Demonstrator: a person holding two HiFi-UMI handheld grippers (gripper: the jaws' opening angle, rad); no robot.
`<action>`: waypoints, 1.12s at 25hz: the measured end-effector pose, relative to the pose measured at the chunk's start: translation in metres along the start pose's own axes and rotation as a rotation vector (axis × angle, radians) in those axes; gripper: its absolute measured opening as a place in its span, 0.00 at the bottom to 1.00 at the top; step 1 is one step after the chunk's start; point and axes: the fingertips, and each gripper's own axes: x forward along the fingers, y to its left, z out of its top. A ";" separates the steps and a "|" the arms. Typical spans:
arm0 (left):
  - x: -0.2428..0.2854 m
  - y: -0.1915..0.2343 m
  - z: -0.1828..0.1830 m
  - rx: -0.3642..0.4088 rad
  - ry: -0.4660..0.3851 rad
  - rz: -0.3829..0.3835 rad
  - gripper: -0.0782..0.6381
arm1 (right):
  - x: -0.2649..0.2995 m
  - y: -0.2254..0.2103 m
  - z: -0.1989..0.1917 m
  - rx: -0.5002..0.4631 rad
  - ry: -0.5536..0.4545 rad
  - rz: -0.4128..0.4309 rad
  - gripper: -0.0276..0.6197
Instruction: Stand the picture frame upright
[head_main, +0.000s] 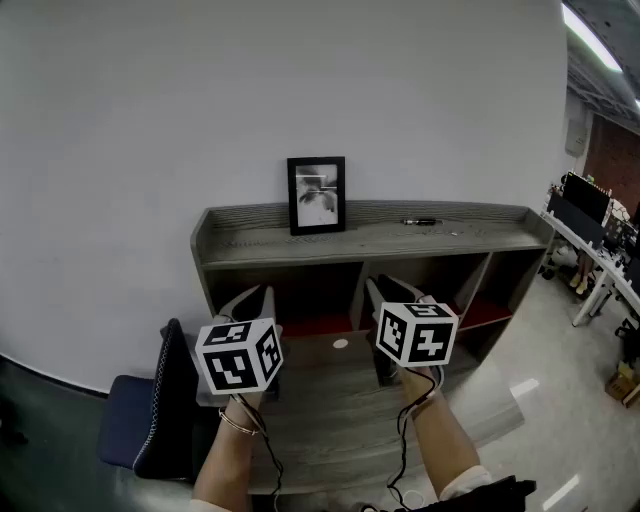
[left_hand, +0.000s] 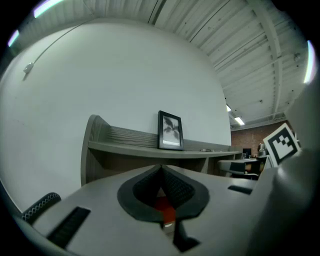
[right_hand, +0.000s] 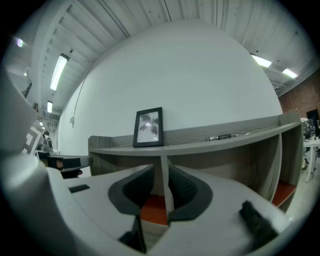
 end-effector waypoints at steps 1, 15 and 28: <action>-0.001 -0.002 -0.007 -0.003 0.006 0.000 0.13 | -0.002 -0.001 -0.008 0.005 0.011 0.003 0.20; -0.011 -0.033 -0.102 -0.047 0.115 0.033 0.13 | -0.029 -0.016 -0.098 0.054 0.099 0.046 0.14; -0.037 -0.061 -0.181 -0.145 0.196 0.156 0.13 | -0.058 -0.035 -0.157 0.078 0.170 0.136 0.10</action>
